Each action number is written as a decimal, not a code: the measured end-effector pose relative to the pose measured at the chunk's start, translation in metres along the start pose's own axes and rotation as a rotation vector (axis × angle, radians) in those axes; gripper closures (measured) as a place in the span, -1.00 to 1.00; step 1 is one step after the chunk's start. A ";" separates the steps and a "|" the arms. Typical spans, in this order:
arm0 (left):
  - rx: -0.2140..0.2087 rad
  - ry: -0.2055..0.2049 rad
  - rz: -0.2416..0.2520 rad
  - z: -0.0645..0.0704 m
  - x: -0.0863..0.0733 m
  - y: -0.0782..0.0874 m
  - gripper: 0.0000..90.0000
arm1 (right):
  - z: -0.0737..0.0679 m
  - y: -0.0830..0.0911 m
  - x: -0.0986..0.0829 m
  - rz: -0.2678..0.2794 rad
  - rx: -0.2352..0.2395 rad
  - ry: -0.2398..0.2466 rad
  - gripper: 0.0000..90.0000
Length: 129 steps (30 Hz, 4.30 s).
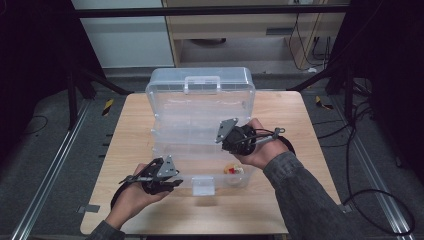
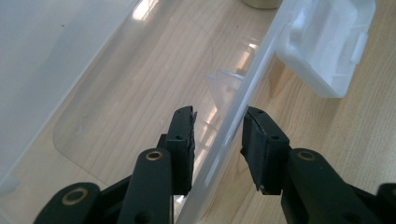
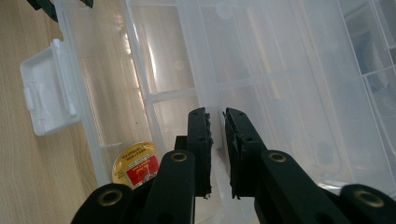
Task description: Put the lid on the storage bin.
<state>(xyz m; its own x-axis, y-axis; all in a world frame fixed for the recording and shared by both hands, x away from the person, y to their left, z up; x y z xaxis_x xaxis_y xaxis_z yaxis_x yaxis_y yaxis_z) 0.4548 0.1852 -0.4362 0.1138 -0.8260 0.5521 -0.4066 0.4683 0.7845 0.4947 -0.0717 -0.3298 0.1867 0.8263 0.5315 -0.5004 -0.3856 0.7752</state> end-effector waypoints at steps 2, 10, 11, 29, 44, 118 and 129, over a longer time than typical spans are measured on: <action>0.002 0.006 0.004 0.000 0.000 -0.001 0.41 | 0.000 0.000 0.000 0.000 0.000 0.000 0.80; 0.004 0.026 0.015 0.000 -0.005 0.001 0.32 | -0.001 0.000 -0.001 0.001 0.001 0.000 0.80; 0.004 0.026 0.015 0.000 -0.005 0.001 0.30 | -0.001 0.000 -0.001 0.001 0.001 0.000 0.80; 0.004 0.106 0.102 0.001 -0.010 0.037 -0.07 | -0.003 0.000 -0.003 -0.005 0.012 0.000 0.80; 0.056 0.216 0.102 -0.022 -0.033 0.082 -0.33 | -0.005 0.001 -0.004 -0.010 0.016 0.004 0.79; 0.159 0.468 0.254 -0.131 0.019 0.094 0.99 | -0.010 0.000 -0.010 -0.006 0.032 0.010 0.77; 0.162 0.480 0.266 -0.132 0.017 0.094 0.99 | -0.011 0.000 -0.011 -0.011 0.037 0.014 0.77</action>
<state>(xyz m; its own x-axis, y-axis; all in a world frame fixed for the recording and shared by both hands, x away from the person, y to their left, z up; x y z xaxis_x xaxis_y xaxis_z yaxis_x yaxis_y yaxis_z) 0.5385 0.2571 -0.3157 0.3718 -0.4332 0.8210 -0.6075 0.5552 0.5681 0.4833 -0.0760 -0.3393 0.1803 0.8359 0.5185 -0.4665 -0.3914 0.7932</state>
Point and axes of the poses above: each handheld gripper's, and its own axes: y roughly backward along the jaws, x roughly out of its top, z roughly to its right, the point moved 1 cm from there along -y, roughly forward along the jaws, and after that the axes turned 8 degrees about -y, right-handed, at the moved point
